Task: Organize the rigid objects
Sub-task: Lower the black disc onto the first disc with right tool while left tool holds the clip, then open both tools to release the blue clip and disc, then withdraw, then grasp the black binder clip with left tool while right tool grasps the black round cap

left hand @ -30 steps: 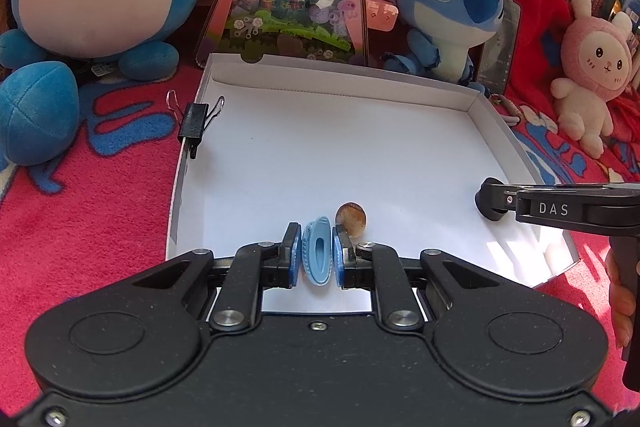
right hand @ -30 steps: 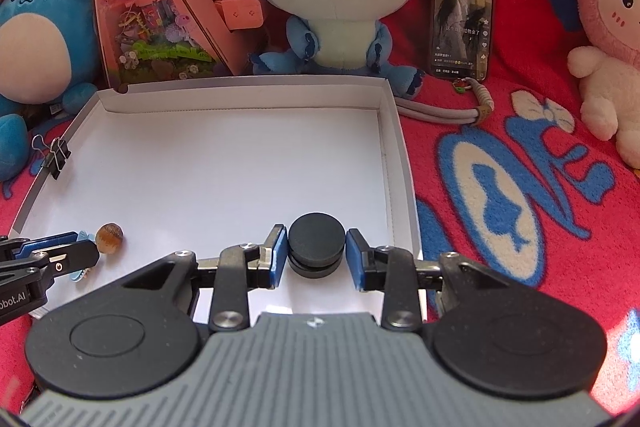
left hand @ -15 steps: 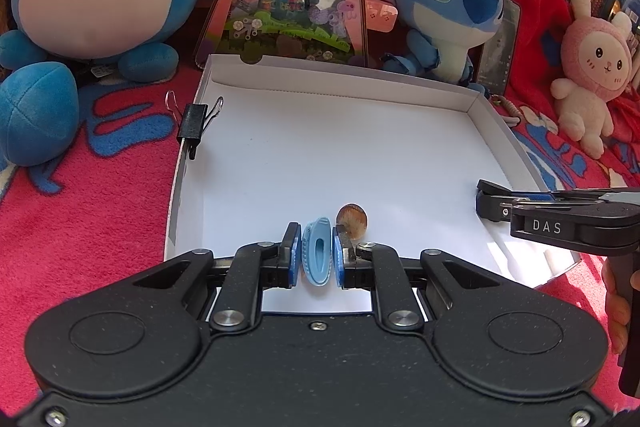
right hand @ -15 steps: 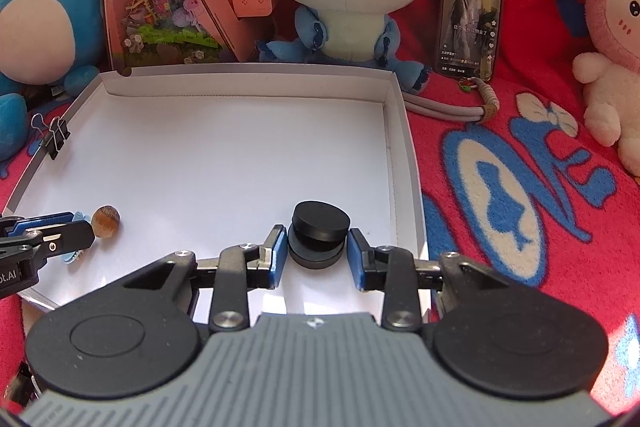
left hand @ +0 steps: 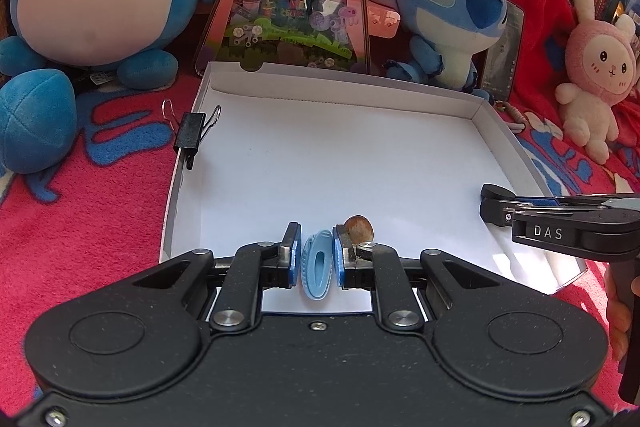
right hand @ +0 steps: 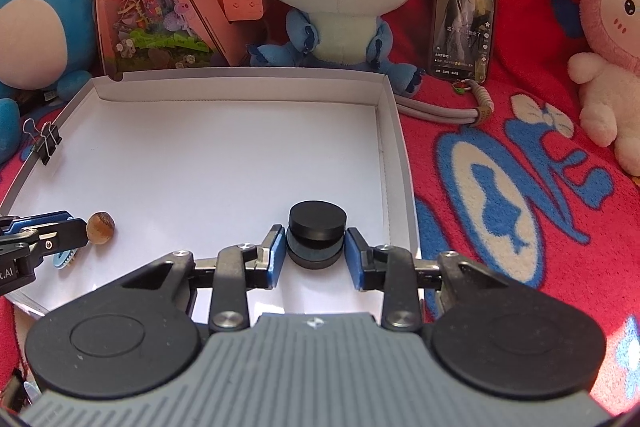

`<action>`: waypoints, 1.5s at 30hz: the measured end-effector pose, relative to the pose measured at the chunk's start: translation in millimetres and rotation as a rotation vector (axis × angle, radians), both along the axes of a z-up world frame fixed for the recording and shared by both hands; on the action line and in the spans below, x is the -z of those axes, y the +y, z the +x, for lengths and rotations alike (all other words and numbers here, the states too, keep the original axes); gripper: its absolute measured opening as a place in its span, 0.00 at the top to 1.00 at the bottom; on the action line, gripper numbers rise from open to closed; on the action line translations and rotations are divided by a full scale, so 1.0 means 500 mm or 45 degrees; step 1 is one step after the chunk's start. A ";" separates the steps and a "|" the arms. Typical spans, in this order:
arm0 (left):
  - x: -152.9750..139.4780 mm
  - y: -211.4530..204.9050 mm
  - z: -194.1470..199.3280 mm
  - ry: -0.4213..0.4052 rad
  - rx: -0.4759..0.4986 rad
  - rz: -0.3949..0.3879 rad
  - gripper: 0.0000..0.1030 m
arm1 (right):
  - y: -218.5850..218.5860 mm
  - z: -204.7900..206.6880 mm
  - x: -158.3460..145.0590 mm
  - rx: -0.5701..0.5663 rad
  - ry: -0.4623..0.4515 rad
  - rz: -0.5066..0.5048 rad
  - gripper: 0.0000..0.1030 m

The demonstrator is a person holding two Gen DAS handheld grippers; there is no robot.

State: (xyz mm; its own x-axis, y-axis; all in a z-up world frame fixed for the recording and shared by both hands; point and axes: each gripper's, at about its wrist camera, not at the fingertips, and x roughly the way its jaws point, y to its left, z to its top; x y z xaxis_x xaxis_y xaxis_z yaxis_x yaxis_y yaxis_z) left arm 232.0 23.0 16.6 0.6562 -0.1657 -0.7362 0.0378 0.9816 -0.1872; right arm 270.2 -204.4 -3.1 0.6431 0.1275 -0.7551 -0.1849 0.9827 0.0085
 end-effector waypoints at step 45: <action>-0.083 -0.012 -0.300 -0.199 0.189 -0.015 0.24 | -0.074 -0.292 -0.057 -0.173 -0.294 0.135 0.11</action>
